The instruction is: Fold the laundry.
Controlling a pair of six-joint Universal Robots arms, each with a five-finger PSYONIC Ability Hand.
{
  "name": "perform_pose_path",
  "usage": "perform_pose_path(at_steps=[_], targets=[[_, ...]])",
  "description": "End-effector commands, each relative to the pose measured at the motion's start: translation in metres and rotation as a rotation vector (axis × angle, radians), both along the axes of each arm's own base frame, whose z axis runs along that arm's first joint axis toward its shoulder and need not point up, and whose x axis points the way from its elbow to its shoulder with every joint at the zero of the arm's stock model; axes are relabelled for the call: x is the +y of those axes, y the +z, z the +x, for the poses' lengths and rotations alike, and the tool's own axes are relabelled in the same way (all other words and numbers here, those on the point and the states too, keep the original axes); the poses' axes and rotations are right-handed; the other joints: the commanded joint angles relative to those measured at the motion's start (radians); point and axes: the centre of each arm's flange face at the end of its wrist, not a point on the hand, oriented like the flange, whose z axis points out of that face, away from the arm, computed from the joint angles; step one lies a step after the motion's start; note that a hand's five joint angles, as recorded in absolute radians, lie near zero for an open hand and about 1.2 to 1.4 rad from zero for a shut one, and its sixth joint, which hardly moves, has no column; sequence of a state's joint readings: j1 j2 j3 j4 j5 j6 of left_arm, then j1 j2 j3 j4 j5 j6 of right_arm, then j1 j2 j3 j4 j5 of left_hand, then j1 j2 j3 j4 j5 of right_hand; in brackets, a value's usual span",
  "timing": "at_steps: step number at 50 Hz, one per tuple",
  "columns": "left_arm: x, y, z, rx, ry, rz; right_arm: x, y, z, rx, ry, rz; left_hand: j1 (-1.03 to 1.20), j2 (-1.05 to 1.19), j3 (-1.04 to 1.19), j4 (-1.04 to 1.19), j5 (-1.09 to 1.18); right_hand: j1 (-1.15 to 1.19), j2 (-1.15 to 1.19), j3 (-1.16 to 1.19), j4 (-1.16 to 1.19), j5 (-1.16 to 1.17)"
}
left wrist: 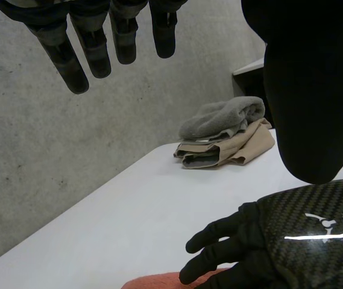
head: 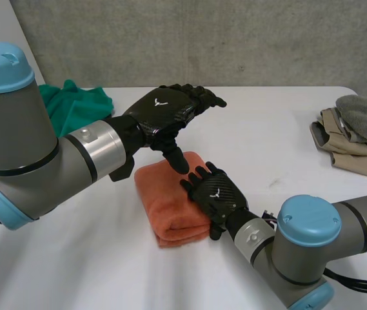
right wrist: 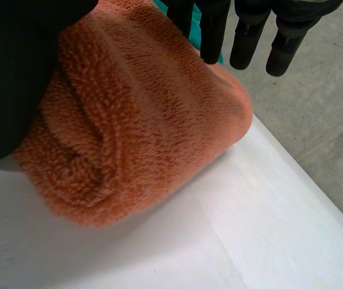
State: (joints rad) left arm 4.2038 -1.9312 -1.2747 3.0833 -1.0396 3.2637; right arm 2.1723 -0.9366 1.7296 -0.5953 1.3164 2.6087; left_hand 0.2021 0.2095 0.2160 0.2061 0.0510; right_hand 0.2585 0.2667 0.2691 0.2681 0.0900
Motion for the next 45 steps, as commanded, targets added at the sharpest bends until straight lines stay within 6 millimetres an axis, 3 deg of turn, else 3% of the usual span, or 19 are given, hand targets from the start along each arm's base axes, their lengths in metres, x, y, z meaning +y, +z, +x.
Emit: perform_pose_path(at_steps=[1,12,15,16,19,23,28,30,31,34,36,39,40,43,44,45], targets=[[0.0,0.001,0.001,0.002,0.001,-0.002,-0.007,0.004,0.006,-0.016,0.004,-0.022,0.053,0.045,0.039,0.049,0.029,0.141,0.132,0.13,0.131,0.135],[-0.001,0.003,0.002,0.003,0.006,-0.004,-0.01,0.009,0.022,-0.045,0.034,-0.048,0.055,0.048,0.041,0.051,0.032,0.167,0.159,0.156,0.157,0.161],[-0.001,0.003,0.003,0.005,0.009,-0.005,-0.012,0.009,0.026,-0.049,0.037,-0.055,0.053,0.045,0.039,0.049,0.029,0.383,0.375,0.373,0.374,0.377],[-0.001,0.003,0.003,0.005,0.009,-0.005,-0.014,0.009,0.027,-0.052,0.037,-0.058,0.055,0.048,0.041,0.051,0.032,0.643,0.635,0.632,0.633,0.637],[-0.002,0.004,0.003,0.006,0.011,-0.006,-0.018,0.012,0.03,-0.065,0.033,-0.07,0.055,0.048,0.042,0.051,0.032,1.137,1.128,1.126,1.127,1.131],[-0.003,0.006,0.004,0.009,0.014,-0.01,-0.026,0.029,0.034,-0.111,0.026,-0.105,0.055,0.048,0.042,0.051,0.032,1.138,1.13,1.127,1.128,1.132],[-0.007,0.01,0.006,0.016,0.025,-0.022,-0.054,0.083,0.032,-0.247,-0.021,-0.18,0.053,0.045,0.039,0.049,0.029,1.138,1.13,1.127,1.128,1.132],[-0.008,0.017,0.008,0.026,0.032,-0.041,-0.071,0.096,0.022,-0.274,-0.06,-0.207,0.053,0.045,0.039,0.049,0.029,1.138,1.13,1.127,1.128,1.132],[-0.008,0.02,0.01,0.03,0.035,-0.047,-0.089,0.11,0.01,-0.3,-0.098,-0.234,0.055,0.048,0.041,0.051,0.032,1.138,1.13,1.127,1.128,1.132],[-0.009,0.03,0.012,0.046,0.045,-0.074,-0.11,0.137,-0.004,-0.346,-0.144,-0.297,0.053,0.045,0.039,0.049,0.029,1.138,1.13,1.127,1.128,1.132],[-0.009,0.034,0.012,0.052,0.043,-0.082,-0.135,0.173,-0.021,-0.421,-0.188,-0.382,0.053,0.045,0.039,0.049,0.029,1.138,1.13,1.127,1.128,1.132],[-0.008,0.036,0.011,0.055,0.04,-0.089,-0.161,0.195,-0.044,-0.472,-0.24,-0.457,0.053,0.045,0.039,0.049,0.029,1.138,1.13,1.127,1.128,1.132],[-0.007,0.036,0.011,0.056,0.039,-0.089,-0.18,0.207,-0.066,-0.498,-0.284,-0.507,0.053,0.045,0.039,0.049,0.029,1.138,1.13,1.127,1.128,1.132],[-0.005,0.037,0.009,0.057,0.031,-0.089,-0.206,0.219,-0.101,-0.527,-0.347,-0.567,0.053,0.045,0.039,0.049,0.029,1.138,1.13,1.127,1.128,1.132],[-0.005,0.037,0.009,0.057,0.029,-0.09,-0.22,0.223,-0.124,-0.538,-0.386,-0.595,0.053,0.045,0.039,0.049,0.029,1.138,1.13,1.127,1.128,1.132],[-0.002,0.036,0.008,0.056,0.023,-0.087,-0.227,0.223,-0.135,-0.541,-0.403,-0.607,0.053,0.045,0.039,0.049,0.029,1.138,1.13,1.127,1.128,1.132]])
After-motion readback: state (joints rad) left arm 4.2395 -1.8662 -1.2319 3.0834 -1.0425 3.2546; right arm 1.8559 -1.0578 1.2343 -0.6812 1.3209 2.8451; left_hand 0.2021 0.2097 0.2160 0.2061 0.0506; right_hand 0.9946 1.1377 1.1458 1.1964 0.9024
